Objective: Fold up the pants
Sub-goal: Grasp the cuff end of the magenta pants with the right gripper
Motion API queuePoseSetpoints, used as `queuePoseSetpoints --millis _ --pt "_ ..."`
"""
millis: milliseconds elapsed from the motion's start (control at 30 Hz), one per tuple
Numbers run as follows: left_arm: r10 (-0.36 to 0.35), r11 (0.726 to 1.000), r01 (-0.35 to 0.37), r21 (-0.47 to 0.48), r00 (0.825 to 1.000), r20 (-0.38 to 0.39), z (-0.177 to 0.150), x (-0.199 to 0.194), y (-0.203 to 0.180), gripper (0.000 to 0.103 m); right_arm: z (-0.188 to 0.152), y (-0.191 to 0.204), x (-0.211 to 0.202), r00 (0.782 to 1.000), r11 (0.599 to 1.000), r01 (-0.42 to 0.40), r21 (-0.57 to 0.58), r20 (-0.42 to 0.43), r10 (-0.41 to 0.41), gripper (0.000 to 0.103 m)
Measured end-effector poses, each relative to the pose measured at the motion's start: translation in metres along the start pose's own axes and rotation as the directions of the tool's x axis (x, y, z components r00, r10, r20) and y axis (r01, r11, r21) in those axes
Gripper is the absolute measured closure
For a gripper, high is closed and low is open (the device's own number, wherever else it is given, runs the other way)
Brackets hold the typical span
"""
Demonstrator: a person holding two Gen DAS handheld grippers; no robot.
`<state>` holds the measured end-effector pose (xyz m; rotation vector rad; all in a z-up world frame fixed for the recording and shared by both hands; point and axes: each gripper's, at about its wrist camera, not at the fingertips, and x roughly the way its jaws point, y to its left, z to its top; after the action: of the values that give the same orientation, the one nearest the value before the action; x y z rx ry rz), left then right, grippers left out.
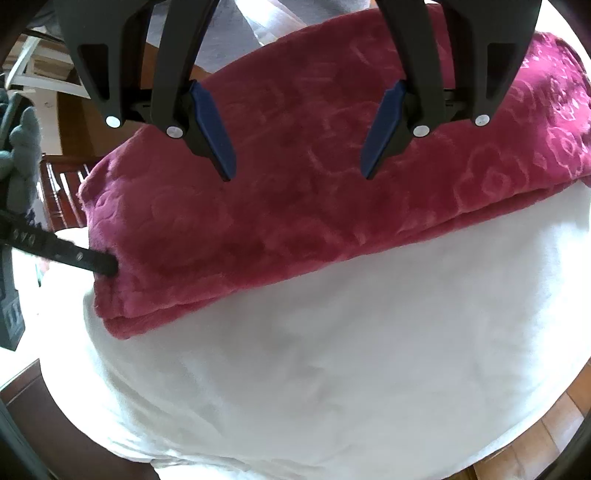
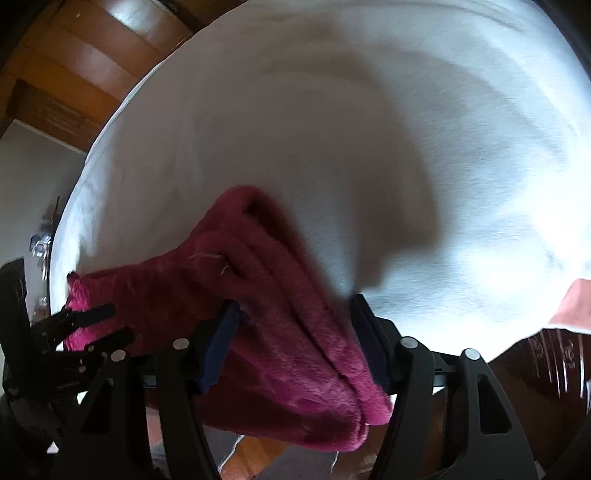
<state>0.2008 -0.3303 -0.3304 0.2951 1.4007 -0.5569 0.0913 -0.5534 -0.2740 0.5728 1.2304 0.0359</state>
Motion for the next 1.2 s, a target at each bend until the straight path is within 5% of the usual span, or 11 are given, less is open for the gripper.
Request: queuePoseSetpoints --millis 167,267,667,867,1033,1200 --pt "-0.009 1.0 0.009 0.0 1.0 -0.01 0.003 0.007 -0.002 0.034 -0.002 0.013 0.001 1.0 0.999 0.001 -0.046 -0.024 -0.002 0.079" --pt "-0.019 1.0 0.019 -0.01 1.0 -0.018 0.001 0.009 0.005 0.034 -0.005 0.022 -0.006 0.999 0.997 -0.019 -0.075 -0.036 0.017 0.084" --pt "-0.197 0.96 0.206 -0.189 0.978 0.065 -0.006 -0.014 0.069 0.034 -0.01 0.105 -0.031 0.943 0.937 -0.33 -0.116 -0.082 0.322 0.086" --pt "-0.172 0.933 0.2 -0.299 0.978 0.119 -0.031 -0.04 0.117 0.034 -0.013 0.166 -0.019 0.902 0.893 -0.427 -0.142 -0.145 0.407 0.086" --pt "-0.128 0.882 0.18 -0.435 0.981 0.147 -0.064 -0.053 0.187 0.034 -0.023 0.206 0.001 0.858 0.859 -0.498 -0.119 -0.212 0.468 0.086" --pt "-0.076 0.828 0.147 -0.542 0.986 0.151 -0.103 -0.067 0.249 0.034 -0.033 0.252 0.032 0.845 0.854 -0.503 -0.135 -0.283 0.453 0.086"
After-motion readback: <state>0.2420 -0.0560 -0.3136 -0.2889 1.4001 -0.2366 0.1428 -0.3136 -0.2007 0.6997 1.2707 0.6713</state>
